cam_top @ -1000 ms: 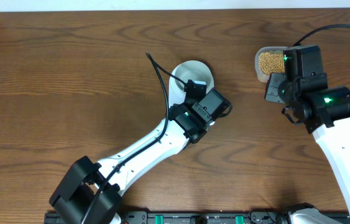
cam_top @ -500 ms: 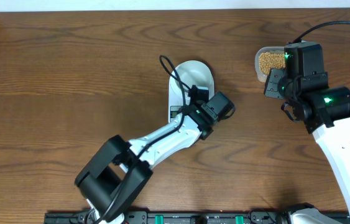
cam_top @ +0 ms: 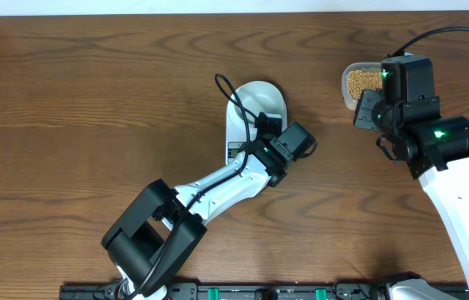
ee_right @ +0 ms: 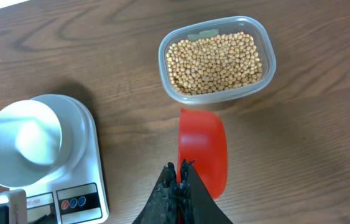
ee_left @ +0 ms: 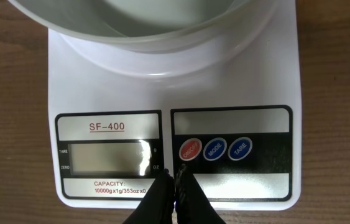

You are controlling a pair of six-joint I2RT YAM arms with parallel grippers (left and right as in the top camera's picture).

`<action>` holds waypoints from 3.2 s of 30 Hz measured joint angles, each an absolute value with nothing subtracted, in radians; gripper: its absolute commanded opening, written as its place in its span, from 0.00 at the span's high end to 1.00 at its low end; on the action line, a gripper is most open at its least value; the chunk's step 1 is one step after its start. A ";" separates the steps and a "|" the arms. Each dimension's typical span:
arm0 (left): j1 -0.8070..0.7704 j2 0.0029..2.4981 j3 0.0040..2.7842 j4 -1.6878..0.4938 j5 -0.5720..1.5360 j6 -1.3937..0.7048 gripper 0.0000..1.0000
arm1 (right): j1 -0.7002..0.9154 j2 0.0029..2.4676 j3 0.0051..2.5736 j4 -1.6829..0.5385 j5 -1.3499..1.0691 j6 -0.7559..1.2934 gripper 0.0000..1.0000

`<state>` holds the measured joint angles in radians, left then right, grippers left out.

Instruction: Scoop item into bowl and weigh 50g on scale

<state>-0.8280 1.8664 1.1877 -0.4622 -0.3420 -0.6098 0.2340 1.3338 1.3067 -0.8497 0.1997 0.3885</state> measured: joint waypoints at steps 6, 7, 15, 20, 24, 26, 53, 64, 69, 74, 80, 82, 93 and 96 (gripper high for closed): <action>-0.828 1.884 1.188 -0.439 -0.342 -0.610 0.93 | 0.234 1.334 1.307 -0.848 0.200 0.389 0.99; -0.828 1.891 1.188 -0.437 -0.342 -0.610 0.93 | 0.234 1.334 1.307 -0.848 0.200 0.389 0.99; -0.828 1.910 1.188 -0.424 -0.342 -0.610 0.93 | 0.234 1.334 1.307 -0.847 0.200 0.389 0.99; -0.828 1.911 1.188 -0.414 -0.342 -0.610 0.93 | 0.234 1.334 1.306 -0.847 0.200 0.389 0.99; -0.827 1.921 1.188 -0.392 -0.342 -0.610 0.93 | 0.234 1.334 1.306 -0.847 0.200 0.389 0.99; -0.825 1.925 1.188 -0.391 -0.342 -0.610 0.93 | 0.234 1.334 1.307 -0.846 0.200 0.389 0.99; -0.819 1.927 1.188 -0.396 -0.373 -0.655 0.93 | 0.234 1.334 1.307 -0.845 0.200 0.389 0.99; -0.819 1.927 1.188 -0.407 -0.371 -0.638 0.93 | 0.234 1.334 1.307 -0.845 0.200 0.389 0.99; -0.819 1.927 1.188 -0.406 -0.369 -0.631 0.93 | 0.234 1.334 1.307 -0.845 0.200 0.389 0.99; -0.819 1.927 1.188 -0.403 -0.363 -0.627 0.93 | 0.234 1.334 1.307 -0.845 0.200 0.389 0.99; -0.819 1.928 1.188 -0.395 -0.342 -0.612 0.93 | 0.234 1.334 1.307 -0.844 0.200 0.389 0.99; -0.819 1.929 1.188 -0.396 -0.342 -0.607 0.92 | 0.234 1.334 1.307 -0.844 0.200 0.389 0.99; -0.819 1.932 1.188 -0.395 -0.342 -0.604 0.93 | 0.234 1.334 1.307 -0.845 0.200 0.389 0.99; -0.819 1.942 1.188 -0.389 -0.342 -0.604 0.93 | 0.234 1.334 1.307 -0.845 0.200 0.388 0.99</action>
